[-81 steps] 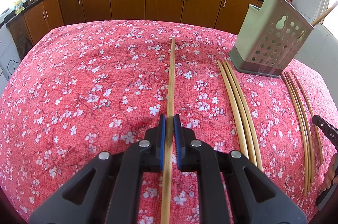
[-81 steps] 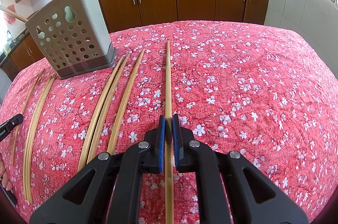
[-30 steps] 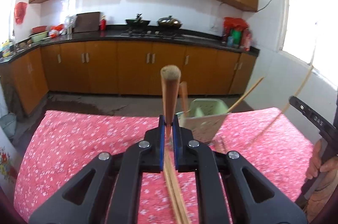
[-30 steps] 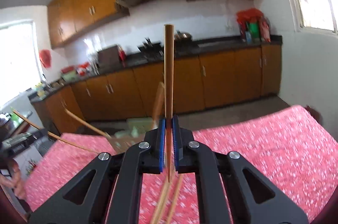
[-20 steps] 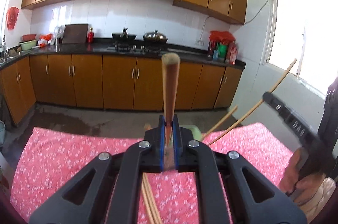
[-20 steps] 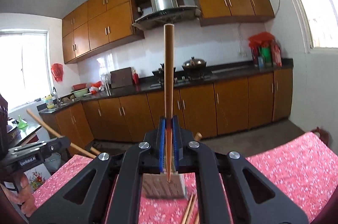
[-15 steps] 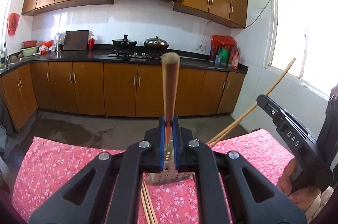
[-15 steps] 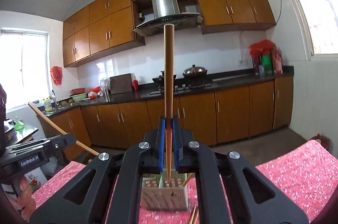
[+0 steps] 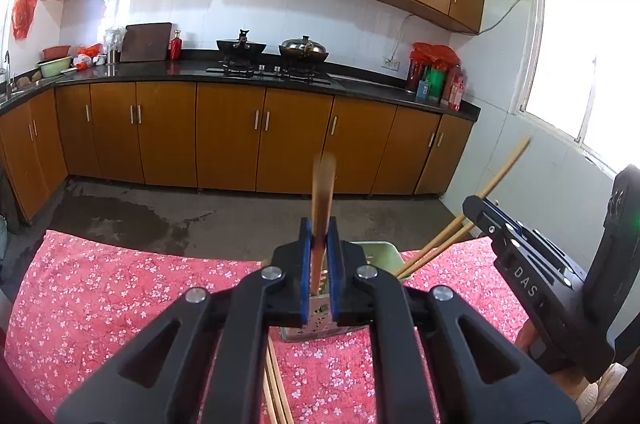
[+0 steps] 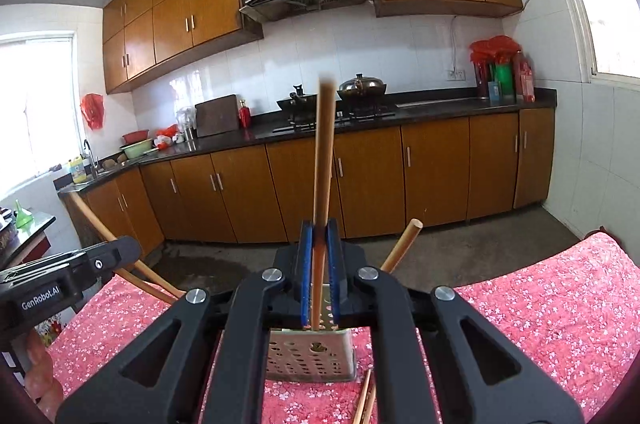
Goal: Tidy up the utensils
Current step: 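Open the right tool to release its chopstick while the left tool releases its own, then grasp a third chopstick with the right tool while the left tool grasps one too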
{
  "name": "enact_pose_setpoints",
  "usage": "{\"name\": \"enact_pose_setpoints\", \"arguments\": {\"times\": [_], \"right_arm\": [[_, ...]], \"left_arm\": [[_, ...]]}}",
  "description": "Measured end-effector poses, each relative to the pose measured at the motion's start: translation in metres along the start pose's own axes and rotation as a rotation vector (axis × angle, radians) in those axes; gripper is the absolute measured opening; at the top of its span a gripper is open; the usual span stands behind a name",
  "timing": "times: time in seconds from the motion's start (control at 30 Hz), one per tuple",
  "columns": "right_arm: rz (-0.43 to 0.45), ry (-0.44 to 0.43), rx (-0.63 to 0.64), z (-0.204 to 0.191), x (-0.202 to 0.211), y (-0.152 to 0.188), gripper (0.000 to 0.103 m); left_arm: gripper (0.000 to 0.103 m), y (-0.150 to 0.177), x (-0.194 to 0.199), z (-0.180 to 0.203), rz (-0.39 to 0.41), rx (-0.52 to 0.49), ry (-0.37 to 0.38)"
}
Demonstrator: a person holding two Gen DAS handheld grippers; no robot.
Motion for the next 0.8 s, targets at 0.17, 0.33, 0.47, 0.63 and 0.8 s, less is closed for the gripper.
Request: {"name": "enact_pose_setpoints", "arguments": {"times": [0.17, 0.33, 0.47, 0.63, 0.8], "right_arm": [[0.037, 0.009, -0.005, 0.005, 0.022, -0.01, 0.029], [0.06, 0.03, -0.034, 0.019, 0.05, -0.015, 0.029], [-0.01, 0.082, -0.07, 0.046, 0.061, 0.017, 0.032], [-0.296, 0.076, -0.104, 0.07, 0.019, 0.112, 0.03], [-0.558, 0.01, -0.142, 0.064, -0.016, 0.212, 0.022]], "left_arm": [[0.018, -0.002, 0.016, -0.005, 0.036, 0.014, -0.002], [0.023, 0.0, 0.046, -0.017, 0.086, 0.041, -0.01], [0.028, 0.02, 0.076, -0.037, 0.12, 0.061, -0.054], [0.029, 0.088, 0.051, -0.07, -0.021, 0.067, -0.146], [0.028, 0.159, 0.005, -0.088, -0.197, 0.099, -0.154]]}}
Point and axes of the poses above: each gripper's, at about its wrist camera, not at the fingertips, and x roughly against the way its jaws point, z to its right, y to its underside, the point moved 10 cm from there along -x, roughly the way its jaws point, and after that the axes turned 12 degrees about -z, right-handed, at the moved point
